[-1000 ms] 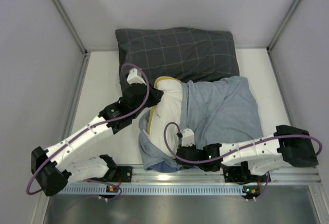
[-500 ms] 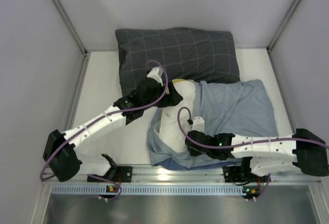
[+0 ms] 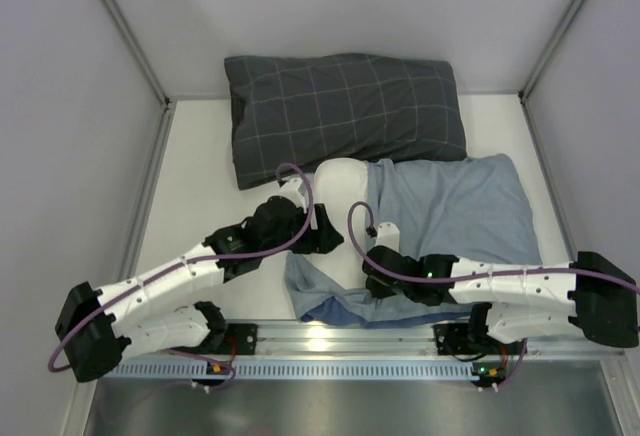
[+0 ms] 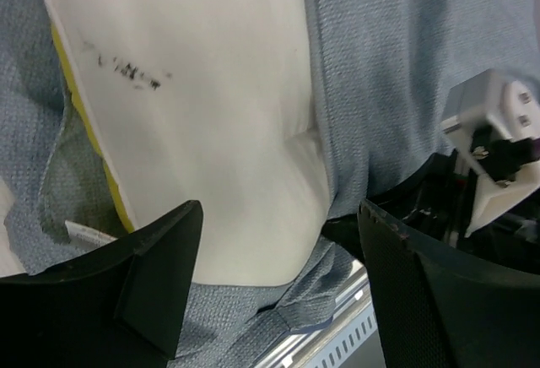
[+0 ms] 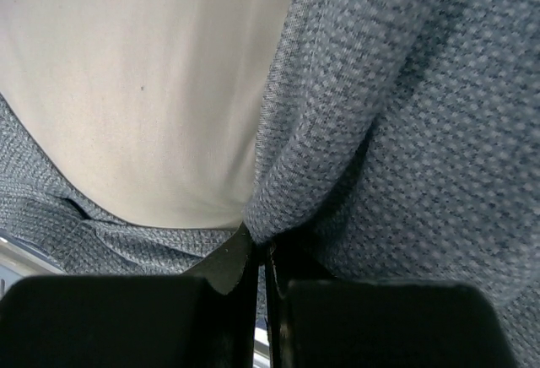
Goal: Remove the pillowcase from the pillow
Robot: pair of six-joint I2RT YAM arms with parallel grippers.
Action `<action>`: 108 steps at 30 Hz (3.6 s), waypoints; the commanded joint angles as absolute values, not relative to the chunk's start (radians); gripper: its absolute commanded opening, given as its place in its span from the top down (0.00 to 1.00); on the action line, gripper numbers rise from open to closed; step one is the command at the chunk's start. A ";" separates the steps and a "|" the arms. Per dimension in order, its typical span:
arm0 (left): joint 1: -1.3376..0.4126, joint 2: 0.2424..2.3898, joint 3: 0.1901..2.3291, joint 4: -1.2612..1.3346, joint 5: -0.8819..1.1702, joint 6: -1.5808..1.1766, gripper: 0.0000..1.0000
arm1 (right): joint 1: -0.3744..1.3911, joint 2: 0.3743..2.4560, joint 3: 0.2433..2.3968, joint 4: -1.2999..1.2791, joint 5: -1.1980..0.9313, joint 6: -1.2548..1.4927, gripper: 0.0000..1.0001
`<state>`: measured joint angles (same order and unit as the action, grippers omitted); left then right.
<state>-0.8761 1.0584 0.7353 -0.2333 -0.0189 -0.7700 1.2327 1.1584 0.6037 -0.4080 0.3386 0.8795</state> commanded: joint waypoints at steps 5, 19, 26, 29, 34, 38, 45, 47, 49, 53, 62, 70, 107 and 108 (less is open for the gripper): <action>-0.911 1.026 0.657 -0.268 -0.144 -0.824 0.28 | 1.198 1.143 0.594 -0.416 0.347 0.847 1.00; -0.956 1.183 0.695 -0.304 -0.212 -0.805 0.26 | 1.184 1.140 0.583 -0.410 0.337 0.833 1.00; -0.954 1.197 0.647 -0.112 -0.097 -0.749 0.31 | 1.178 1.128 0.574 -0.405 0.330 0.831 1.00; -0.957 1.192 0.649 -0.084 -0.071 -0.756 0.65 | 1.177 1.134 0.568 -0.391 0.316 0.830 1.00; -0.962 1.193 0.690 -0.080 -0.057 -0.764 1.00 | 1.180 1.173 0.580 -0.365 0.272 0.805 1.00; -0.977 1.148 0.715 -0.080 -0.095 -0.790 1.00 | 1.183 1.186 0.603 -0.357 0.247 0.795 1.00; -0.977 1.123 0.796 -0.100 -0.327 -0.808 1.00 | 1.259 1.124 0.710 -0.393 0.216 0.773 1.00; -0.979 1.172 0.846 -0.109 -0.366 -0.804 1.00 | 1.282 1.112 0.738 -0.411 0.215 0.764 1.00; -0.979 1.222 0.871 -0.110 -0.388 -0.818 1.00 | 1.322 1.112 0.765 -0.413 0.207 0.746 1.00; -0.979 1.278 0.925 -0.106 -0.410 -0.880 1.00 | 1.339 1.146 0.773 -0.413 0.190 0.752 1.00; -0.979 1.304 0.977 -0.104 -0.468 -0.903 1.00 | 1.382 1.181 0.715 -0.330 0.128 0.747 1.00; -0.977 1.093 0.908 -0.067 -0.525 -1.026 1.00 | 1.387 1.229 0.572 -0.295 0.132 0.842 1.00; -0.980 1.023 0.868 -0.072 -0.342 -0.991 1.00 | 1.111 0.977 0.862 -0.138 0.091 0.376 0.33; -0.980 1.026 0.870 -0.072 -0.341 -0.988 1.00 | 1.109 0.994 0.865 -0.120 0.074 0.376 0.35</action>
<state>-0.9771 1.0298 0.8581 -0.2008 -0.3637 -0.9924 1.1343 0.9665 0.8368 -0.2478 0.1909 0.4229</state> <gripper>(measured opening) 0.031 0.669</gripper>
